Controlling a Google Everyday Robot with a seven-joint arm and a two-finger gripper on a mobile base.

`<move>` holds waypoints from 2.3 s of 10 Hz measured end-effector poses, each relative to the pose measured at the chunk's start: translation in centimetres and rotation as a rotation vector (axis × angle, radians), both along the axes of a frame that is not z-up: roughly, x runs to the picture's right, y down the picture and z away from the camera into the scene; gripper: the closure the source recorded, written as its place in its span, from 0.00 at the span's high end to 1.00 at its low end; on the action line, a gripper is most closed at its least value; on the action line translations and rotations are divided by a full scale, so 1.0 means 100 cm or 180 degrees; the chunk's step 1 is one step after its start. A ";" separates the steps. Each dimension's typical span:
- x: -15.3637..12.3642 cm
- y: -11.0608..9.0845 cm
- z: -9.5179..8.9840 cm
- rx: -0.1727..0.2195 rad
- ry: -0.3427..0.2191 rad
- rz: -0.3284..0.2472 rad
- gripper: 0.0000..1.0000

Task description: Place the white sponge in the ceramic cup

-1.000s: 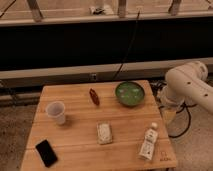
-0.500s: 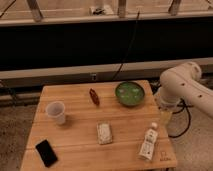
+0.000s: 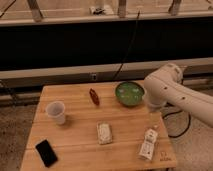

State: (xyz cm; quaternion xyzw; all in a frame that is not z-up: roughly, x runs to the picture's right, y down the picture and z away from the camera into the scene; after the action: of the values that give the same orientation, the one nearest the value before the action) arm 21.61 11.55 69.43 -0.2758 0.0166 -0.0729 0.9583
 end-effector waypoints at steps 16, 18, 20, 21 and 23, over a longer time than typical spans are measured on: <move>-0.104 0.038 0.019 -0.0079 -0.0840 -0.1310 0.80; -0.111 0.041 0.022 -0.0086 -0.0950 -0.1460 0.80; -0.118 0.044 0.025 -0.0109 -0.1053 -0.1612 0.80; -0.122 0.045 0.027 -0.0118 -0.1111 -0.1689 0.80; -0.130 0.047 0.031 -0.0141 -0.1213 -0.1830 0.80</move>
State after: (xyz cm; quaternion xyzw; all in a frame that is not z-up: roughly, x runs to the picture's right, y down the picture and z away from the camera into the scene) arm 8.60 16.27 72.49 -0.2620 -0.0872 -0.3904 0.8782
